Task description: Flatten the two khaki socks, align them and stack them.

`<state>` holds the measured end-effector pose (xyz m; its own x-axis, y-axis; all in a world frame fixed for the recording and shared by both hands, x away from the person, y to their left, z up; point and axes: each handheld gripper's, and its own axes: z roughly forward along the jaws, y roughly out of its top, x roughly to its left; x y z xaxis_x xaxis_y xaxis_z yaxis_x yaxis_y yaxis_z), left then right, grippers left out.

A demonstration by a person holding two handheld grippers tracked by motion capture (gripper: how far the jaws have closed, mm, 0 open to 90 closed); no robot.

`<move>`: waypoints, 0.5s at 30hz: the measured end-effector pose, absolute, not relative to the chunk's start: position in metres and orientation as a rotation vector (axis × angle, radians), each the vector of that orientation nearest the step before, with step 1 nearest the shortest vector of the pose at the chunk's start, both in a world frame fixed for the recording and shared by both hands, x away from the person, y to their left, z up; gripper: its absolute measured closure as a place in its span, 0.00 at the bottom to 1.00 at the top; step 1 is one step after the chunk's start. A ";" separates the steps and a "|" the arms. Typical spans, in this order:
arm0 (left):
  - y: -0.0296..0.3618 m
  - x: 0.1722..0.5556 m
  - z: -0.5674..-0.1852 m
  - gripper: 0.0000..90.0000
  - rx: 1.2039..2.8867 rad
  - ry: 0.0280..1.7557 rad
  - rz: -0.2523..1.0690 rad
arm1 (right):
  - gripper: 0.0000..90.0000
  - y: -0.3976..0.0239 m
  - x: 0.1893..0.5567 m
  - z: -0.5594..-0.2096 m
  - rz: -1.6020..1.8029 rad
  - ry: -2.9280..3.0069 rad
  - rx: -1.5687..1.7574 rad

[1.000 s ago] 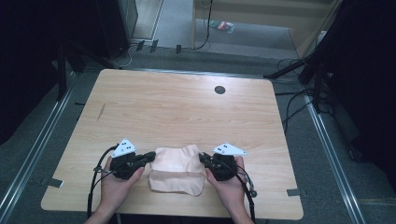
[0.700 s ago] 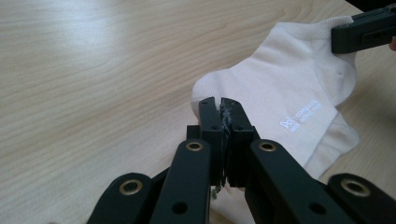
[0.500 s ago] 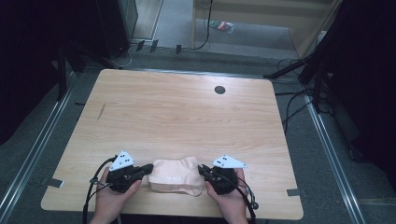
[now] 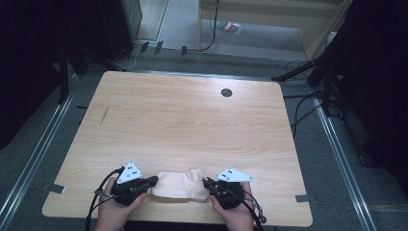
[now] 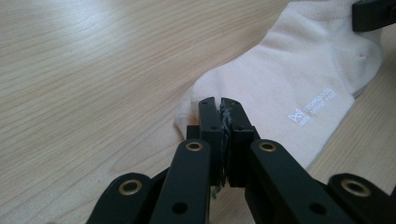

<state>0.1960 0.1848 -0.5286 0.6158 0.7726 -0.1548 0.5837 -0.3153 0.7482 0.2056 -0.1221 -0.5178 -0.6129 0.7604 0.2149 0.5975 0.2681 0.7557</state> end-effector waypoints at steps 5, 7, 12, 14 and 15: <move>0.185 0.198 -0.532 0.99 2.031 1.073 0.288 | 0.95 -0.121 0.206 -0.522 1.233 2.353 1.258; 0.185 0.198 -0.533 0.99 2.042 1.075 0.288 | 0.95 -0.120 0.207 -0.524 1.232 2.355 1.261; 0.184 0.199 -0.535 0.99 2.043 1.077 0.283 | 0.95 -0.119 0.207 -0.528 1.214 2.367 1.264; 0.184 0.199 -0.536 0.99 2.043 1.077 0.282 | 0.95 -0.120 0.209 -0.530 1.209 2.372 1.267; 0.184 0.199 -0.536 0.99 2.047 1.077 0.284 | 0.94 -0.120 0.209 -0.531 1.204 2.375 1.268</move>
<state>0.1994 0.1836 -0.5358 0.6144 0.7738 -0.1541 0.5968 -0.3280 0.7323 0.2088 -0.1199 -0.5307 -0.6152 0.7640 0.1944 0.6083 0.3033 0.7335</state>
